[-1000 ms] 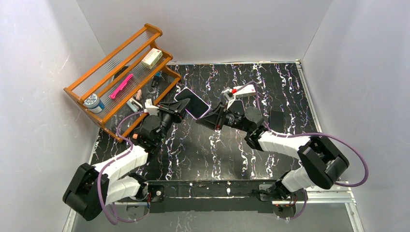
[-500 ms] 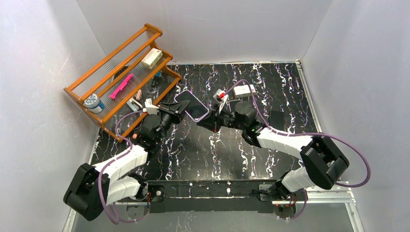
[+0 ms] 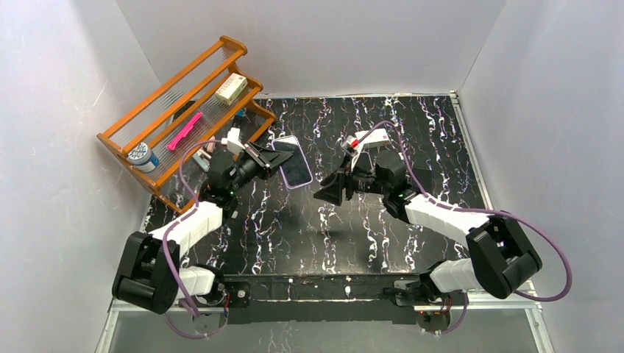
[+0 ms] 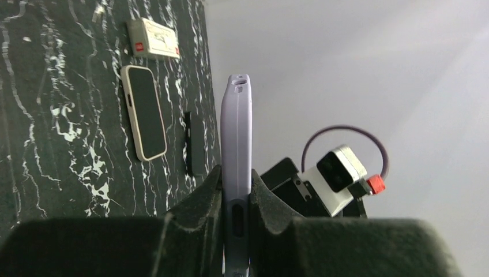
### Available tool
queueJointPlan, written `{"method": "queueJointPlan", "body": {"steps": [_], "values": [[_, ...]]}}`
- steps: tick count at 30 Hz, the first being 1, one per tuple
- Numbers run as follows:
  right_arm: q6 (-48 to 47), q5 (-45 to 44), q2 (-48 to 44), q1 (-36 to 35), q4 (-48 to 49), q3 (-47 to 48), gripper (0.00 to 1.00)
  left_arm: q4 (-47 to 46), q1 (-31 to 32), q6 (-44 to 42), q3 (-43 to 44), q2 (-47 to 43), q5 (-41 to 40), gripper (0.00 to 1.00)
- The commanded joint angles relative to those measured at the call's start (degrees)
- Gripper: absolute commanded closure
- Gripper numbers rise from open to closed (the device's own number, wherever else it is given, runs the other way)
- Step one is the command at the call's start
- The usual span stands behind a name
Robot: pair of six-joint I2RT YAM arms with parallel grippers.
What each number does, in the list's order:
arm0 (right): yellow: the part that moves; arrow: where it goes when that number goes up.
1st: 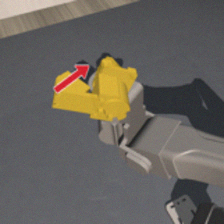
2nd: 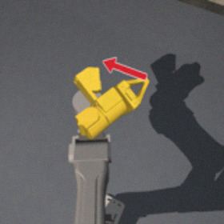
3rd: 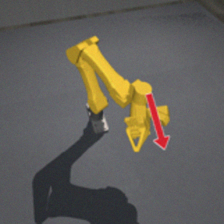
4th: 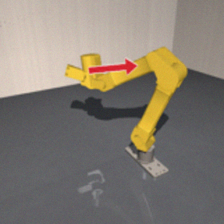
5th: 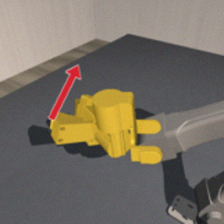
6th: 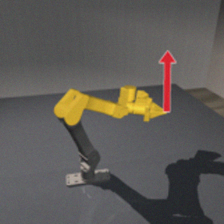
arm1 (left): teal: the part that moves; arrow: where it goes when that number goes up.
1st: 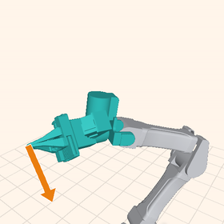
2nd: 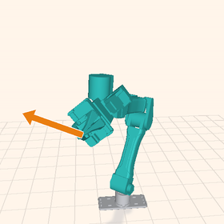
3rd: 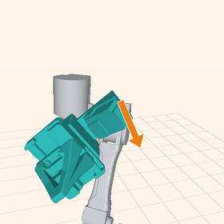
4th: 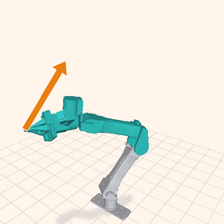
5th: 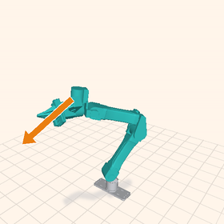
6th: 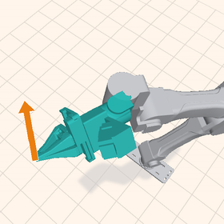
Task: Take the phone out of the phone case
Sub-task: Remove the phone case from the phone.
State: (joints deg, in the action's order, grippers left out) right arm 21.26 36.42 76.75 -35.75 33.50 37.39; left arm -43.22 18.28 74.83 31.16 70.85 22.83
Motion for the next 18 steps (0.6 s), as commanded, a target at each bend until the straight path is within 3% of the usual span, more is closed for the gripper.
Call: {"method": "queueJointPlan", "body": {"steps": [1, 8, 18], "values": [[-1.43, 6.37, -0.07, -0.03, 0.0, 1.16, 0.25, -2.89, -0.57, -7.1, 6.31, 0.36, 13.58, 1.0], [-2.56, 11.17, 3.0, -0.08, -0.89, 5.59, 0.21, 0.27, -0.63, -13.0, 10.36, 1.45, 20.7, 1.0], [-2.05, 17.94, 4.73, -0.16, 0.54, 9.2, 0.25, 3.49, -0.53, -15.22, 11.66, 0.29, 21.47, 1.0]]}}
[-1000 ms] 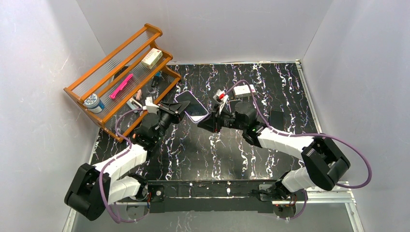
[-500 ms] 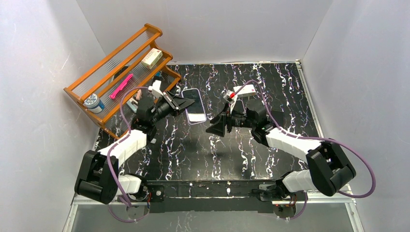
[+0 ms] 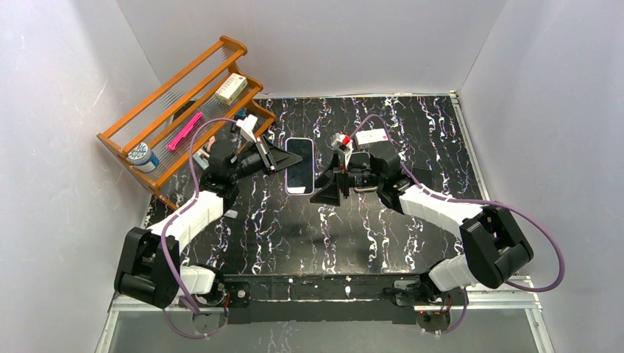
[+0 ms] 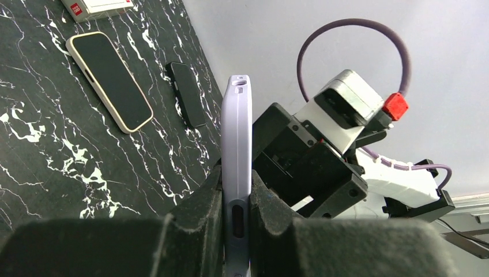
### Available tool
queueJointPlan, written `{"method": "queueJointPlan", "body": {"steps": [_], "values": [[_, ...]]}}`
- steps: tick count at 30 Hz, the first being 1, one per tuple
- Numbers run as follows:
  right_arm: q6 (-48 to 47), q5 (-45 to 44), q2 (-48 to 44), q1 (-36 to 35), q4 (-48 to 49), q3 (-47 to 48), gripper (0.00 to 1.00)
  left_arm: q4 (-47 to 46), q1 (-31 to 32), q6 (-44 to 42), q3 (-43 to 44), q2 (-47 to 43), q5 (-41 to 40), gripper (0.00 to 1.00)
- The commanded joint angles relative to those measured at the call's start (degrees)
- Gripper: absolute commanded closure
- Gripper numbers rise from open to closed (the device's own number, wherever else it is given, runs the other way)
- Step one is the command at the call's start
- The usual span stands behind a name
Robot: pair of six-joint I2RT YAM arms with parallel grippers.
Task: Take the phone out of the phone case
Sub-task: Remove the phone case from the phone.
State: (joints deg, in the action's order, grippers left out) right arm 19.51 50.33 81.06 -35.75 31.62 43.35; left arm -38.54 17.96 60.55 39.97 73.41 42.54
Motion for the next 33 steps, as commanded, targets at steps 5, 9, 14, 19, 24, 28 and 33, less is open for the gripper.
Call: {"method": "queueJointPlan", "body": {"steps": [5, 9, 14, 19, 24, 28, 33], "values": [[-0.1, 5.97, 1.52, -0.14, 3.55, 4.52, 0.33, -1.09, -0.28, -0.22, 2.87, -2.65, 1.51, 1.0], [0.82, 7.68, 2.46, -0.2, 5.03, 5.53, 0.38, -1.09, -0.27, -0.02, 3.21, -3.06, 2.36, 1.0], [1.31, 9.15, 3.34, -0.2, 6.03, 6.42, 0.46, -1.09, -0.2, 0.3, 3.58, -4.12, 2.93, 1.0], [1.66, 10.87, 4.22, -0.12, 6.44, 7.37, 0.54, -1.01, -0.11, 0.84, 3.5, -4.56, 3.25, 1.0], [1.99, 12.03, 4.96, -0.2, 7.1, 8.03, 0.57, -1.01, 0.17, 1.27, 3.53, -4.89, 3.41, 1.0], [2.1, 12.65, 5.57, -0.35, 7.21, 8.9, 0.59, -1.01, 1.17, 1.3, 3.84, -4.86, 2.99, 1.0], [1.96, 13.31, 6.51, -0.84, 7.15, 9.75, 0.63, -1.01, 2.79, 1.71, 3.85, -4.68, 1.78, 1.0]]}}
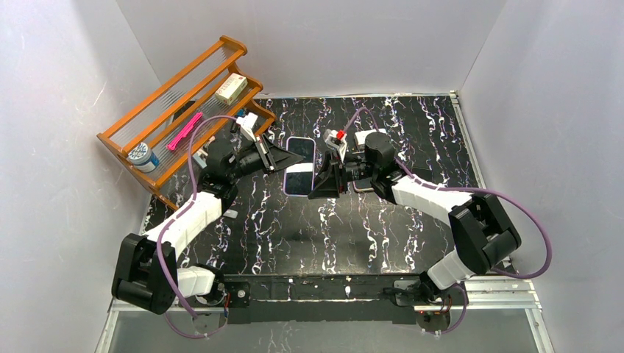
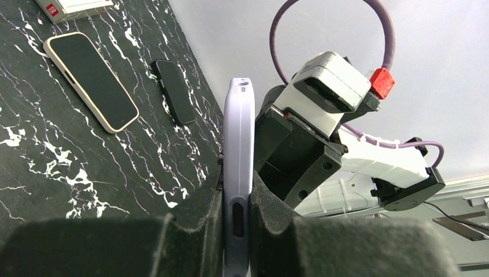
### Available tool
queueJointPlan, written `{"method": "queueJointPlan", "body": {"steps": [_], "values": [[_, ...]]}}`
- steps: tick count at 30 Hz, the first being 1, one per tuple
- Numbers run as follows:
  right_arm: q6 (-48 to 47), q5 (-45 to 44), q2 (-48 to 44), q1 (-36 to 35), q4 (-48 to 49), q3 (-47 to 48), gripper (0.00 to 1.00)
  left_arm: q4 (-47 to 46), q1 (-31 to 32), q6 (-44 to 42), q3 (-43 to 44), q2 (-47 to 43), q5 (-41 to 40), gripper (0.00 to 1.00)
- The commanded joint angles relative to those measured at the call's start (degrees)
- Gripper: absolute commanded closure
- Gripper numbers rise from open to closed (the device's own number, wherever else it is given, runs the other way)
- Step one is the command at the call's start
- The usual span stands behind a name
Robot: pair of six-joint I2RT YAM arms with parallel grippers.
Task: Take the phone out of the phone case
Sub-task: Remove the phone case from the phone.
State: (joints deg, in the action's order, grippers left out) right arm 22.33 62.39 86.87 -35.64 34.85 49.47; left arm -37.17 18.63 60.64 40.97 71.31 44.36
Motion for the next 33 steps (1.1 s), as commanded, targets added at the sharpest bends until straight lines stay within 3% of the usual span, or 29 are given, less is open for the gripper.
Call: {"method": "queueJointPlan", "body": {"steps": [1, 14, 22, 33], "values": [[-1.04, 1.25, 0.79, -1.0, 3.84, 3.69, 0.65, -2.38, 2.49, 1.85, 2.82, -2.7, -0.51, 1.0], [-13.53, -8.64, 0.64, -1.52, -7.08, 6.32, 0.99, -2.82, 6.5, 7.68, 1.17, -3.32, -7.3, 1.0], [-25.62, -13.82, -2.05, -3.62, -16.51, 8.22, 0.99, -3.0, 6.5, 11.41, 1.44, -3.28, -7.99, 1.0], [-31.15, -26.68, -2.42, -4.54, -19.06, 9.62, 0.99, -3.0, 6.51, 14.82, 2.07, -4.01, -7.4, 1.0]]}}
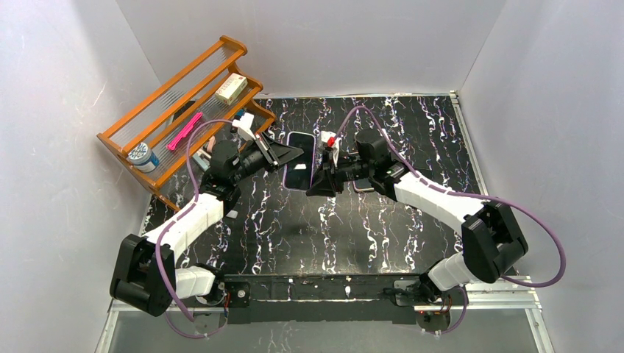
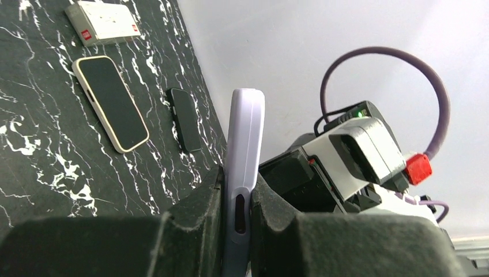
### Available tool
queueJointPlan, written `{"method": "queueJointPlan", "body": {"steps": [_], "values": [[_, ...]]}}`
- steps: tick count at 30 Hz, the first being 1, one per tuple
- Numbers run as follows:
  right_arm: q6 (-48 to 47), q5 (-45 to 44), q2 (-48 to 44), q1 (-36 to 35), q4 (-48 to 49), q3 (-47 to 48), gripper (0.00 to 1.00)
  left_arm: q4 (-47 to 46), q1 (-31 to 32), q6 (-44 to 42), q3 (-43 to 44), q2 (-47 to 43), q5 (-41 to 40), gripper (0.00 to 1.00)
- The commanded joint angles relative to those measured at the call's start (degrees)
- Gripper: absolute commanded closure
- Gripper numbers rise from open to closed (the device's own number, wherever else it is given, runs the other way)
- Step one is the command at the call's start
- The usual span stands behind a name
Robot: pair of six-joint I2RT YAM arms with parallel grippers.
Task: Take the phone out of the phone case
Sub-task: Remove the phone case from the phone.
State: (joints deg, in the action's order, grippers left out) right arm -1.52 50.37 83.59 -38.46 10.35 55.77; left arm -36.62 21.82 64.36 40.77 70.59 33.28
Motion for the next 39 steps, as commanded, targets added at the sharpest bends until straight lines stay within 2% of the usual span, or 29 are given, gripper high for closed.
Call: {"method": "queueJointPlan", "body": {"steps": [1, 10, 16, 18, 23, 28, 34, 36, 39], "values": [[-7.56, -15.7, 0.99, -1.73, 5.7, 3.47, 0.99, -3.54, 3.31, 11.21, 2.37, -3.41, 3.74, 1.0], [-5.86, -24.96, 1.4, -1.77, 8.63, 2.31, 0.99, -4.09, 3.31, 11.4, 1.94, -3.9, 3.83, 1.0], [0.55, -25.18, -0.99, -1.14, 12.87, -2.66, 0.98, -4.27, 3.14, 10.44, 1.03, -4.89, 2.51, 1.0], [3.85, -25.15, -2.17, -0.72, 14.39, -4.77, 0.91, -4.34, 3.09, 10.36, 0.78, -5.01, 2.07, 1.0], [11.34, -26.95, -6.91, -0.4, 17.21, -9.31, 0.63, -4.21, 2.35, 8.51, -0.94, -6.75, -1.48, 1.0], [18.39, -30.38, -13.22, -0.3, 16.0, -12.08, 0.46, -3.64, 0.78, 7.09, -4.19, -8.8, -6.78, 1.0], [31.87, -31.17, -18.02, -0.3, 15.8, -14.23, 0.36, -2.84, 0.4, 6.07, -7.31, -10.82, -14.65, 1.0], [37.25, -28.78, -18.79, -0.31, 18.5, -15.35, 0.32, -2.76, 0.33, 6.18, -8.11, -11.6, -16.64, 1.0], [46.16, -28.37, -19.7, -0.31, 23.29, -17.98, 0.31, -2.75, 0.32, 6.42, -8.82, -12.53, -18.97, 1.0]]}}
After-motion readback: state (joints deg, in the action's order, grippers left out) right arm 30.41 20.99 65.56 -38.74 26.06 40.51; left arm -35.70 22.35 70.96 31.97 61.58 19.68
